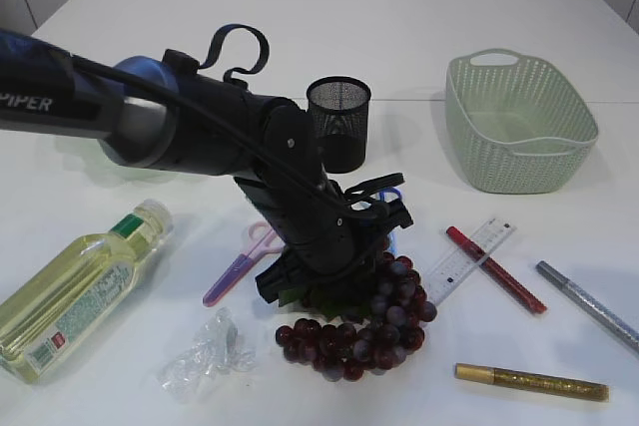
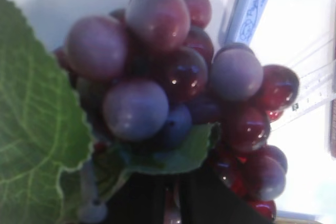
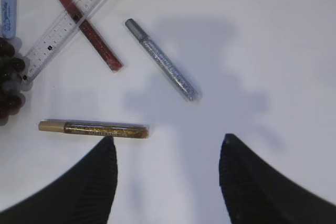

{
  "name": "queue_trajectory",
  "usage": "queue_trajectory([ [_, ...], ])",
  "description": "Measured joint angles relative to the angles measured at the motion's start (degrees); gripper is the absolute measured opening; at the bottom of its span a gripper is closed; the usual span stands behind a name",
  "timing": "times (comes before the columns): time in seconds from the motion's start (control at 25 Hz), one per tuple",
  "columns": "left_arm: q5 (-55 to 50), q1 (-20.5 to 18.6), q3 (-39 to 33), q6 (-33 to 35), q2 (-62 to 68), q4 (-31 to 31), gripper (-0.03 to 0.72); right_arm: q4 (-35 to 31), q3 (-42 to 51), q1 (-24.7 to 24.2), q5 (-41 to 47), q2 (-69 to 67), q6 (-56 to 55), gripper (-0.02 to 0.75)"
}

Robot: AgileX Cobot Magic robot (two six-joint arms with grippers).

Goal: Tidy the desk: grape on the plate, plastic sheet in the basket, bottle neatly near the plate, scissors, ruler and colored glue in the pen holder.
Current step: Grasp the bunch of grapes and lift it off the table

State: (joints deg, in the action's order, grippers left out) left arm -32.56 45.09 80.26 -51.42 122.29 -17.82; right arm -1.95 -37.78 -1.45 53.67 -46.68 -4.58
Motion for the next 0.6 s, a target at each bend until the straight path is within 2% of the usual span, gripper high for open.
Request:
queue_trajectory([
  [0.6, -1.9, 0.1, 0.0, 0.5, -5.4, 0.4, 0.017, 0.0, 0.0, 0.0, 0.1, 0.0, 0.0, 0.484],
])
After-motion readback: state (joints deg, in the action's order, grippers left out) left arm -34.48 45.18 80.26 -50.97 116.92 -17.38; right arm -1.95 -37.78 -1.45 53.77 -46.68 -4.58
